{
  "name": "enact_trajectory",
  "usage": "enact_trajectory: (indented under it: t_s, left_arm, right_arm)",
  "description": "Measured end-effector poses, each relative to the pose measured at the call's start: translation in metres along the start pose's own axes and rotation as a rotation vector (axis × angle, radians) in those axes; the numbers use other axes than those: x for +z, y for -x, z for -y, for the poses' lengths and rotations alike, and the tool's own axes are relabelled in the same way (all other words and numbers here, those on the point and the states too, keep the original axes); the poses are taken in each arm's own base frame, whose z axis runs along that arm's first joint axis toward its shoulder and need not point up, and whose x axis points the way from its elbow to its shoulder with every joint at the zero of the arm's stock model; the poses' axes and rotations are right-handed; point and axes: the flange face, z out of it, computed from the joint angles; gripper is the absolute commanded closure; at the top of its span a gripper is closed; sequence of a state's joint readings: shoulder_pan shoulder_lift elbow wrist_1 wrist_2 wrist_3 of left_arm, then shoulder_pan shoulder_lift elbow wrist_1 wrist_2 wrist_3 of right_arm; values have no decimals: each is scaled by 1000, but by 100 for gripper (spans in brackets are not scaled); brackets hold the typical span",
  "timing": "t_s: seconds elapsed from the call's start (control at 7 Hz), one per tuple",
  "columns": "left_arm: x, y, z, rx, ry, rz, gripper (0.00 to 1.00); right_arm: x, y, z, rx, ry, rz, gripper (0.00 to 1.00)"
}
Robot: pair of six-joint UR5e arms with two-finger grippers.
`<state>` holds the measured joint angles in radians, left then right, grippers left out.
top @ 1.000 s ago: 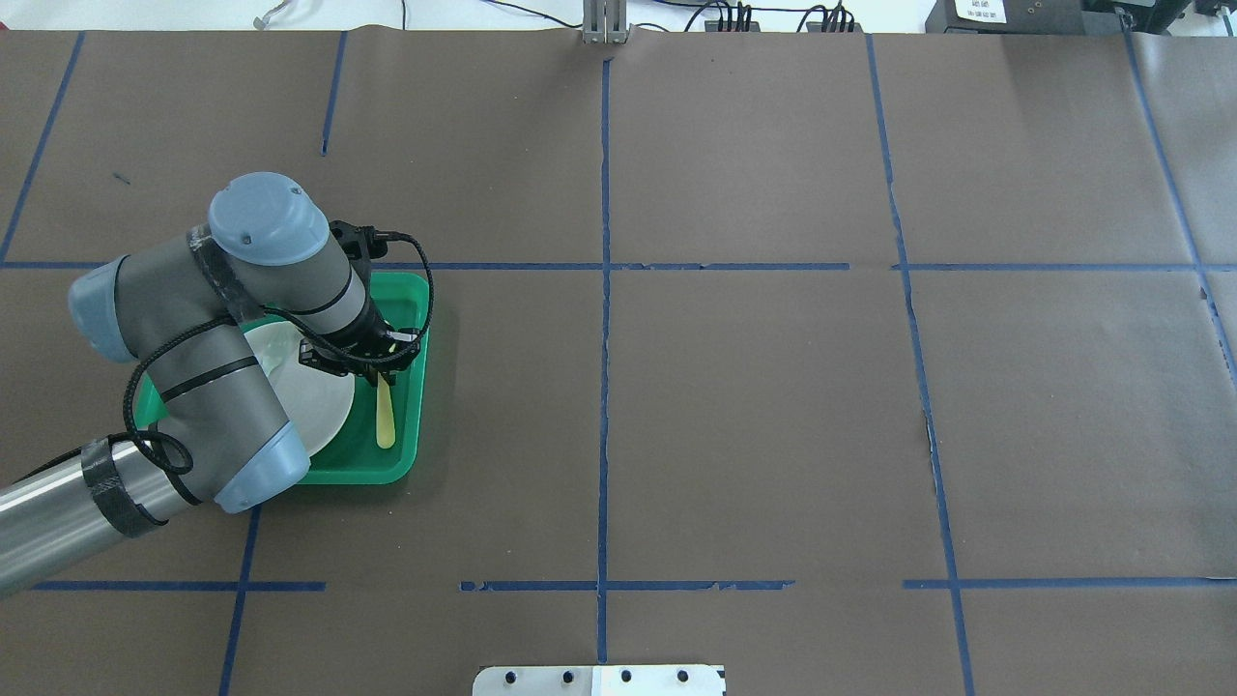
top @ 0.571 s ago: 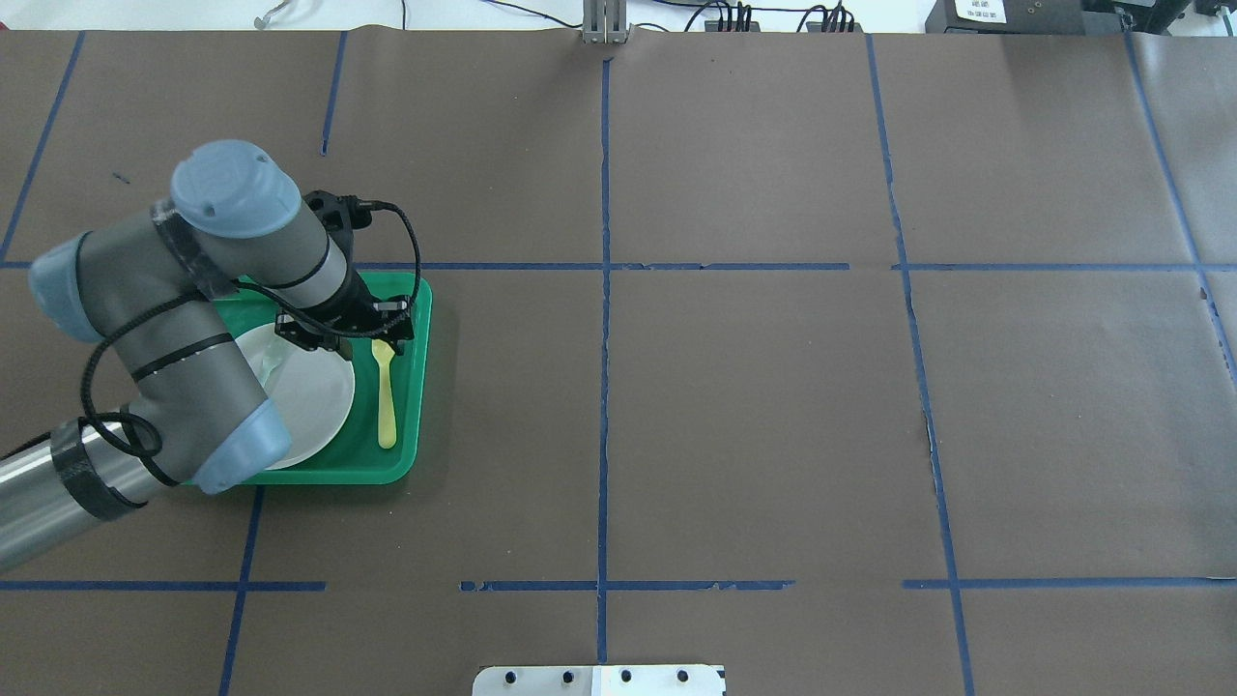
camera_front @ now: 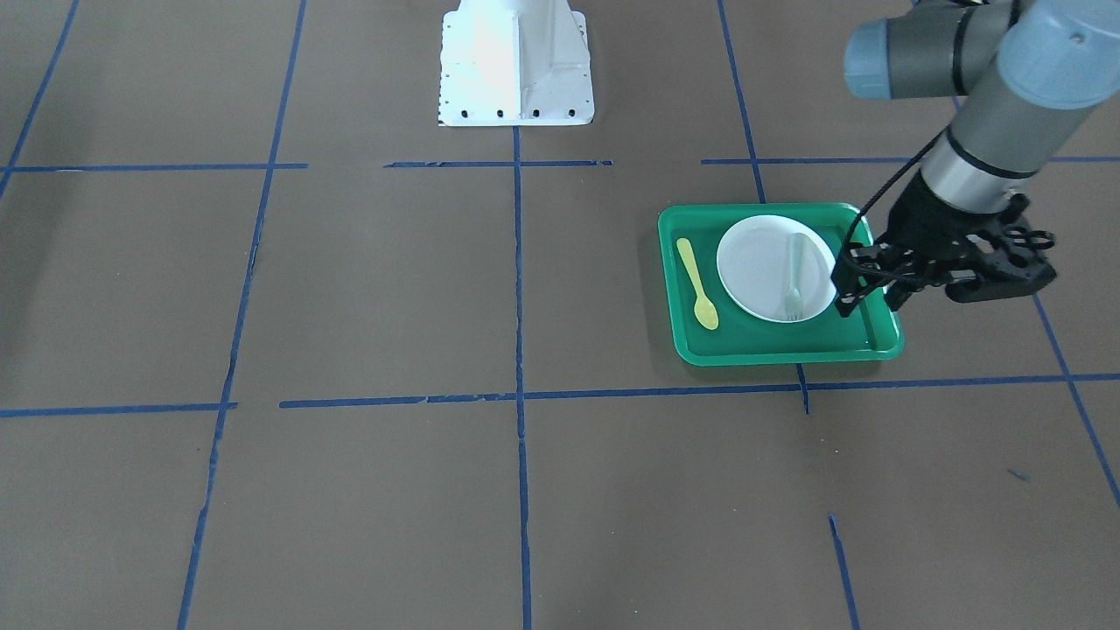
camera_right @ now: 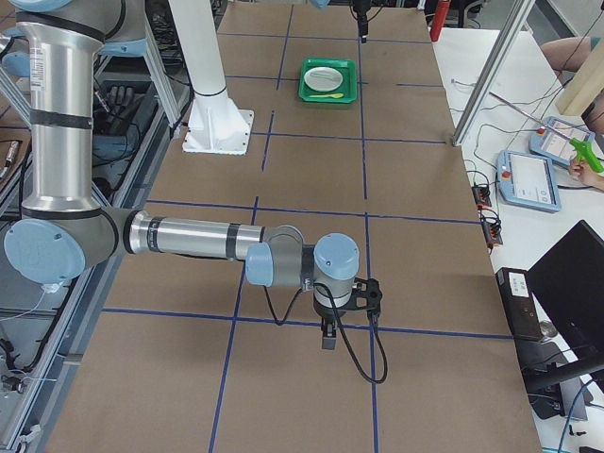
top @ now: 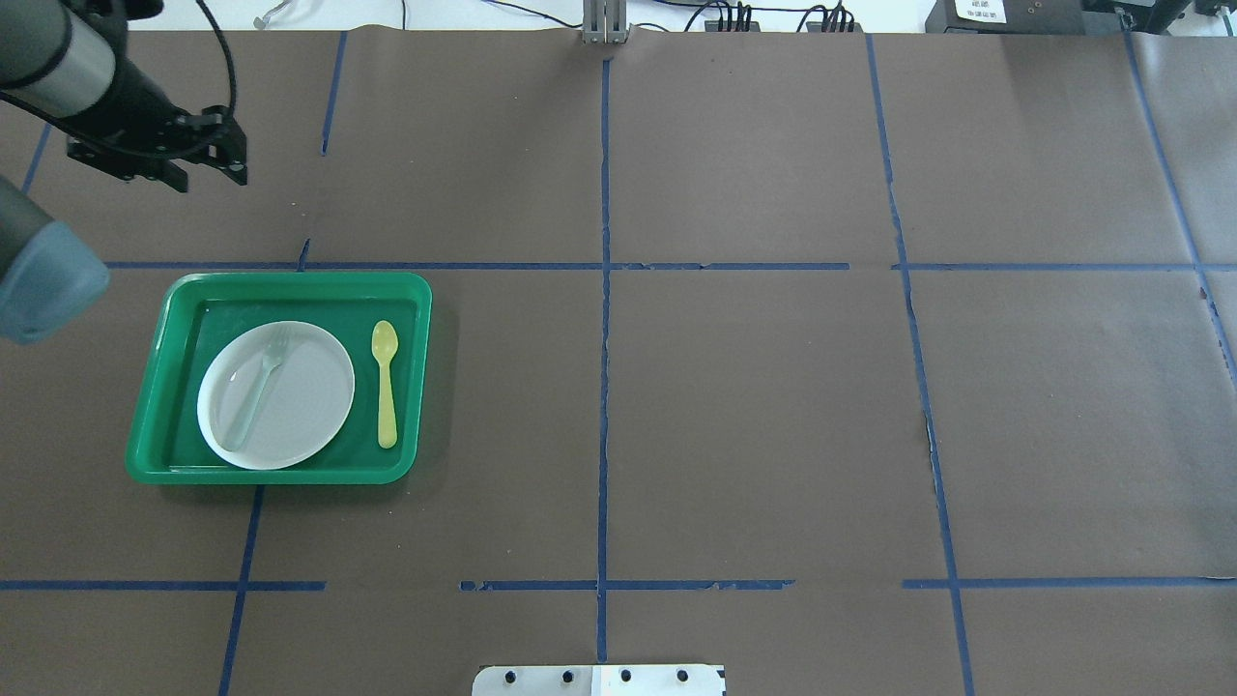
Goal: Place spoon
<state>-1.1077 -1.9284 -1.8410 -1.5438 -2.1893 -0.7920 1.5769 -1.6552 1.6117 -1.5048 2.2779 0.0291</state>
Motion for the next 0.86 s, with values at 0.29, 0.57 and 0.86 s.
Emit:
enact_trajectory:
  t_s: [0.29, 0.57, 0.86]
  left_arm:
    - [-15, 154, 5, 109, 74, 7, 35]
    - [-12, 294, -4, 184, 115, 31, 25]
    - [0, 401, -21, 189, 160, 41, 0]
  right_arm:
    - [0, 0, 0, 0, 0, 0, 0]
    - [0, 0, 0, 1, 1, 0, 0]
    - [0, 0, 0, 0, 0, 0, 0]
